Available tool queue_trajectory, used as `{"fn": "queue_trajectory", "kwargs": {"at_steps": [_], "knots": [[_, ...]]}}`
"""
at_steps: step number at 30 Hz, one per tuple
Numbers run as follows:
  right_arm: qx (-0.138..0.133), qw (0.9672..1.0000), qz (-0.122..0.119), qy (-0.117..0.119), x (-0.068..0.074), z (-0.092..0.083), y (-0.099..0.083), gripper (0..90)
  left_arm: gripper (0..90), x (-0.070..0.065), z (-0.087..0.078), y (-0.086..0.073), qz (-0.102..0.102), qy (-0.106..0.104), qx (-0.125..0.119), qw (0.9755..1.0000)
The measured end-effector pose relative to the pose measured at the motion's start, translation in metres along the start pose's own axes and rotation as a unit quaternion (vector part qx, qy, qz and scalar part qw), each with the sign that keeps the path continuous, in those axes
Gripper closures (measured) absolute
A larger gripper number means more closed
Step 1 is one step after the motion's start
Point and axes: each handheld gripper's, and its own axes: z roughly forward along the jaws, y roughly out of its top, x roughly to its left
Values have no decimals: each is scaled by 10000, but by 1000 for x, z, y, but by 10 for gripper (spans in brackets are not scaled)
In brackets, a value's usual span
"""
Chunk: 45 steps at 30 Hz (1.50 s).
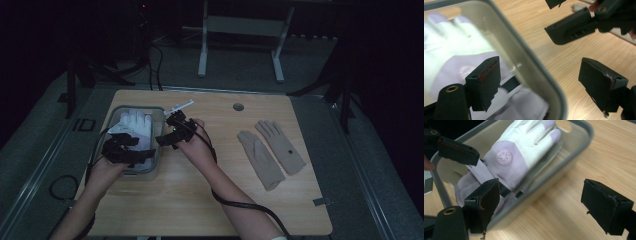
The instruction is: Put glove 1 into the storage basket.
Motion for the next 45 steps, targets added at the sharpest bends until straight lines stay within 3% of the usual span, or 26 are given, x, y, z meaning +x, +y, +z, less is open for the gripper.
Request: {"fn": "queue_trajectory", "kwargs": {"at_steps": [6, 11, 12, 15, 22, 27, 29, 36, 41, 45], "knots": [[-72, 9998, -54, -184, -18, -26, -17, 152, 181, -24, 10, 1, 173, -179, -353, 9991], [-79, 9994, -121, -316, -26, -39, -27, 152, 181, -39, 17, -1, 277, -308, -377, 9984], [-90, 9994, -106, -326, -28, -42, -30, 152, 181, -48, 23, -3, 278, -429, -438, 9977], [-199, 9990, -8, -398, -41, -57, -45, 153, 155, -58, 32, -4, 350, -471, -406, 9975], [-205, 9983, 46, -543, -58, -67, -71, 152, 127, -76, 48, -5, 529, -658, -412, 9956], [-227, 9982, 34, -557, -66, -74, -87, 146, 29, -84, 59, -9, 559, -872, -365, 9940], [-274, 9979, 46, -585, -70, -79, -94, 146, 27, -87, 64, -12, 588, -985, -367, 9927], [-346, 9971, -7, -677, -83, -92, -126, 142, 27, -99, 83, -25, 787, -1074, -407, 9903], [-350, 9968, 85, -712, -93, -97, -143, 142, 27, -105, 94, -33, 819, -1137, -395, 9893], [-404, 9964, 54, -748, -103, -101, -166, 142, 27, -108, 104, -45, 968, -1198, -446, 9871]]}}
